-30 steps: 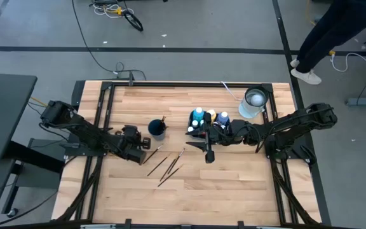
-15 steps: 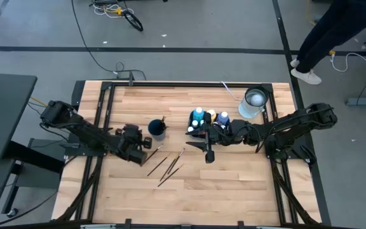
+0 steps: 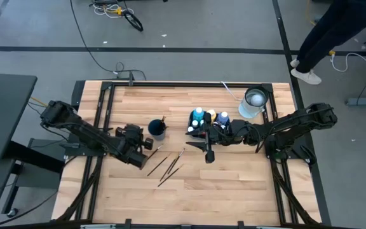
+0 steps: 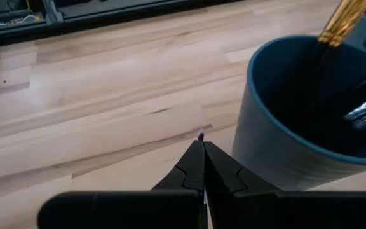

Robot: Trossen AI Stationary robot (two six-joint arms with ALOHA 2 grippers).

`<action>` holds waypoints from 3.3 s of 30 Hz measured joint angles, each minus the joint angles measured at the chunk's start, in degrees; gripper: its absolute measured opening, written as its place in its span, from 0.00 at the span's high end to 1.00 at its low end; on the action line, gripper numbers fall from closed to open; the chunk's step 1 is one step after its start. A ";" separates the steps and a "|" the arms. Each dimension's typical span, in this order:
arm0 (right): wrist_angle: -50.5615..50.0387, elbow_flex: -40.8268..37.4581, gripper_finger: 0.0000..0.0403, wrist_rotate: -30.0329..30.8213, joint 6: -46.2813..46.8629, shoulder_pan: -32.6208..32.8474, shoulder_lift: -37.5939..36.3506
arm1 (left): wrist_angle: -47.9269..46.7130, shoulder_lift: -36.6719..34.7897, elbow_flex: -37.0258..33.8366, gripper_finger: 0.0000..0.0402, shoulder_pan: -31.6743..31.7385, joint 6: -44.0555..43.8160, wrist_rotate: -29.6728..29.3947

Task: Pick & Place Paint Supplies
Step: Put the silver paintbrush into the blue cup, then put the gold paintbrush into the blue cup

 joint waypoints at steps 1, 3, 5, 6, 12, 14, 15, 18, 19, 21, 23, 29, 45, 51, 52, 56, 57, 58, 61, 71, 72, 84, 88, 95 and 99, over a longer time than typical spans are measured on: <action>0.00 0.00 0.59 0.00 0.00 0.00 0.00 | 0.03 0.00 0.16 1.00 -0.18 0.00 -0.36; 0.00 0.00 0.59 0.00 0.00 0.00 0.00 | -0.06 0.00 0.49 1.00 -0.34 0.04 -0.73; -0.04 0.00 0.59 0.00 0.00 0.00 0.00 | -0.10 0.00 0.62 1.00 -0.34 0.02 -0.75; -0.05 0.00 0.59 0.00 0.00 0.00 0.00 | -0.13 0.00 0.64 1.00 -0.34 0.02 -0.77; -0.13 0.00 0.59 0.00 0.00 0.00 0.00 | -2.74 0.00 1.57 1.00 -1.65 0.00 -2.31; -0.22 0.00 0.59 0.00 0.00 0.00 0.00 | -8.15 0.00 3.73 1.00 -2.34 -0.99 -2.44; -0.32 0.00 0.59 0.00 0.00 0.00 0.00 | -11.23 -0.01 5.01 1.00 -2.69 -2.49 -2.78; -0.42 0.00 0.59 0.00 0.00 0.00 0.00 | -20.10 -0.02 9.39 1.00 -3.79 -6.22 -6.29; -0.42 0.00 0.59 0.00 -0.01 0.00 0.00 | -21.93 -0.02 10.85 1.00 -4.04 -6.42 -7.64; -0.42 0.00 0.59 0.00 0.00 0.00 0.00 | -23.94 -0.02 13.62 1.00 -4.21 -5.40 -10.51; -0.39 0.00 0.59 0.00 0.00 0.00 0.00 | -23.45 -0.02 15.95 1.00 -4.21 -1.81 -13.78; -0.39 0.00 0.59 0.00 0.00 0.00 0.00 | -14.85 -0.04 19.25 1.00 -4.13 12.01 -26.13; -0.01 -0.04 0.59 0.00 0.00 0.00 0.02 | 1.49 3.29 19.15 1.00 3.94 27.24 -34.30; -0.55 -0.04 0.59 0.00 0.00 0.00 0.04 | 4.43 9.67 19.23 1.00 6.13 26.65 -34.43; -0.64 -0.04 0.59 0.00 0.00 0.01 0.04 | 4.25 10.53 19.18 1.00 6.23 26.26 -34.28; -0.56 -0.04 0.59 0.00 0.00 0.01 0.04 | 5.11 14.04 19.16 1.00 6.56 23.02 -34.29; -0.54 -0.04 0.59 0.00 0.00 0.01 0.04 | 5.82 14.87 19.18 1.00 6.56 22.03 -34.45; -0.67 -0.04 0.59 0.00 0.00 0.00 0.04 | 6.00 15.61 19.25 1.00 6.56 20.98 -34.42; -0.75 -0.04 0.59 0.00 0.00 0.01 0.04 | 6.40 16.96 19.24 0.99 6.58 19.02 -33.65; -0.86 -0.04 0.59 0.00 0.00 0.01 0.04 | 6.92 17.68 19.18 0.93 8.30 19.36 -25.10; -0.84 -0.03 0.59 0.00 0.00 0.02 0.04 | 7.02 17.68 19.18 0.93 8.54 19.47 -24.45; -0.83 -0.02 0.59 0.00 0.00 0.00 0.04 | 7.08 17.68 19.18 0.85 10.12 21.09 -18.61; -0.81 -0.03 0.59 0.00 0.00 0.00 0.04 | 7.07 17.51 19.18 0.82 9.95 23.79 -18.62; -0.87 -0.02 0.59 0.00 -0.02 0.02 0.04 | 6.09 13.40 20.82 0.82 7.43 24.99 -18.67; -1.07 0.00 0.59 0.00 -0.02 0.02 0.02 | 6.02 8.18 21.07 0.82 5.03 28.51 -18.74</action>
